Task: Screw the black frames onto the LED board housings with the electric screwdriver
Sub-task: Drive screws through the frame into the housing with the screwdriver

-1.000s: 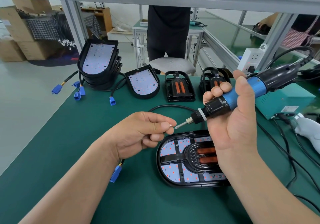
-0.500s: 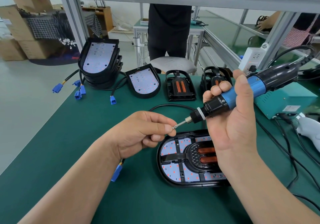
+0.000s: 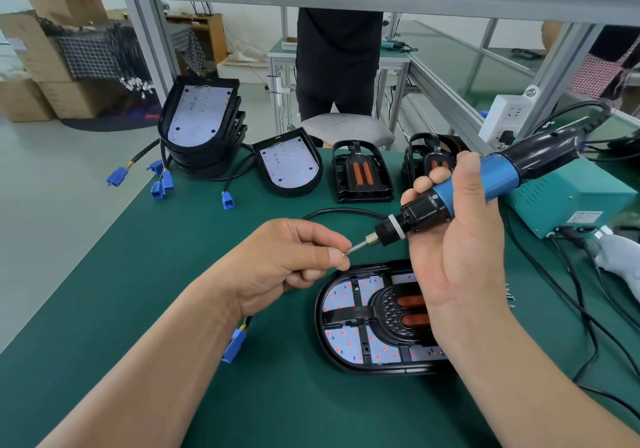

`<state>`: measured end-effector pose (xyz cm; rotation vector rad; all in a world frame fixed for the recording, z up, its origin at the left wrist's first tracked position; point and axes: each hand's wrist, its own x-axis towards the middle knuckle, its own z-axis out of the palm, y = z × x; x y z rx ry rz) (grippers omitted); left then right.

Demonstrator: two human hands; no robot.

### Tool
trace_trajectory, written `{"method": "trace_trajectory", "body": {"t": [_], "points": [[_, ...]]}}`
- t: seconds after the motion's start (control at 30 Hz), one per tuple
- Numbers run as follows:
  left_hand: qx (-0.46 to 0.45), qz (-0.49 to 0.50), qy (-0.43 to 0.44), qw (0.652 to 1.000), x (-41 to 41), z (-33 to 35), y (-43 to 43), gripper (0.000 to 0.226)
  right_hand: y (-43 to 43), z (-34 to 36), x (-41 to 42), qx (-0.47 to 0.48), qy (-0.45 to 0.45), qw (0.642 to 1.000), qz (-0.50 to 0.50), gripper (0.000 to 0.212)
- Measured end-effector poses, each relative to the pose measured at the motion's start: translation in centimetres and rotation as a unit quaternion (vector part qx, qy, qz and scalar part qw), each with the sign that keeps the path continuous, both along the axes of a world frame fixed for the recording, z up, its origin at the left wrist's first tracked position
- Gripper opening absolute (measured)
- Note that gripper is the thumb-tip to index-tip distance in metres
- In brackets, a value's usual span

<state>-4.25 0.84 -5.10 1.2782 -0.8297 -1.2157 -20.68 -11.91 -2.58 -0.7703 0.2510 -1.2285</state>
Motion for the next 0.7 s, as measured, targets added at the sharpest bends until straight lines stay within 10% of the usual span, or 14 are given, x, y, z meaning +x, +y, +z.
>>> {"method": "trace_trajectory", "body": {"t": [0.47,0.7], "points": [[-0.01,-0.02,0.037,0.999,0.3,-0.4,-0.2,0.033,-0.9,-0.6,0.1,0.099,-0.022,0.995,-0.014,0.037],[0.072,-0.013,-0.11,0.991,0.8,-0.7,-0.1,0.025,-1.1,0.2,-0.5,0.099,-0.029,0.995,-0.007,0.023]]}}
